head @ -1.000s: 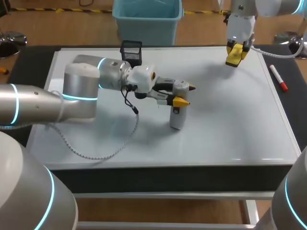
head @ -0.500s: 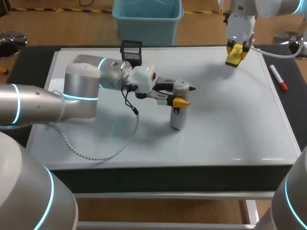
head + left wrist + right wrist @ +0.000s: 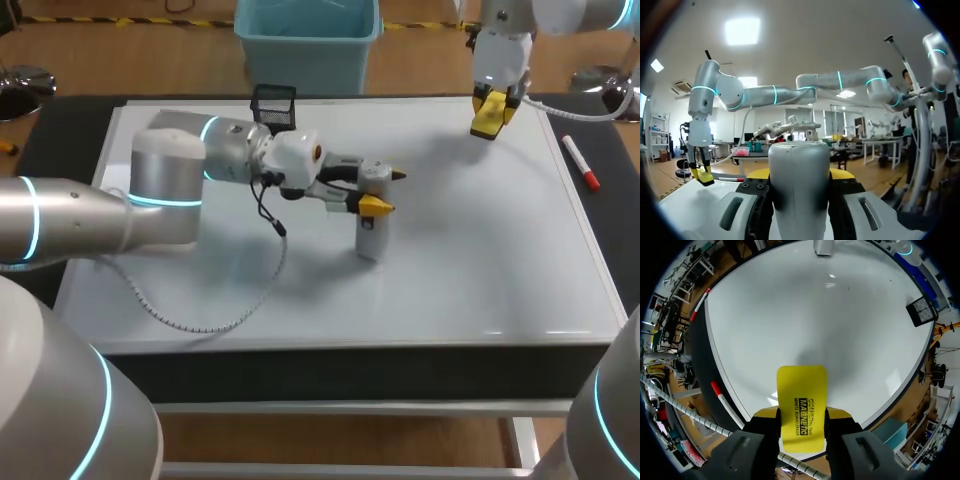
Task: Pick up the inspection probe, press it on each red-marked spot on the whiteboard one by one, put down the probe, pick up the eraser, and wipe off all the red marks.
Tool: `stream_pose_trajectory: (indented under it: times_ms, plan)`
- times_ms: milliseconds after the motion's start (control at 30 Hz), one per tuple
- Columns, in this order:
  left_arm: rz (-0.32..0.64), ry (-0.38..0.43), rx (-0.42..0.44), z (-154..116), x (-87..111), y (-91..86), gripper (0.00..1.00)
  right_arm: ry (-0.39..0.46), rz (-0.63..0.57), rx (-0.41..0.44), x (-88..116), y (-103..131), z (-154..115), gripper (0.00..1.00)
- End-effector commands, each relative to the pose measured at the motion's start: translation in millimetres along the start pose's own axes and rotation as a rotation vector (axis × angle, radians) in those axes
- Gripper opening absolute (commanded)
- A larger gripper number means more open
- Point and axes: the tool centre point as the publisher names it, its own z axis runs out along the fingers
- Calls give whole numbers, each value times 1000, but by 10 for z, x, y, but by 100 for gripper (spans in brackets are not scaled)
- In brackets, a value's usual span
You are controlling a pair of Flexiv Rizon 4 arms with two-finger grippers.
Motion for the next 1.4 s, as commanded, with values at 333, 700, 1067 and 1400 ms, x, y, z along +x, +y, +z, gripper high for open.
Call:
stream_pose_trajectory:
  times_ms: [333,700,1067,1400]
  plan:
    - [60,-189,-56,-845,-230,-461,0,4,-2,-1,-2,-15,-11,0]
    - [73,-349,-56,-1769,-413,-616,0,4,-2,-1,-2,-15,-11,0]
    - [48,-463,-58,-2477,-492,-623,0,4,-2,-1,-2,-15,-11,0]
    - [58,-477,-49,-2624,-427,-666,0,4,-2,-1,-2,-15,-11,0]
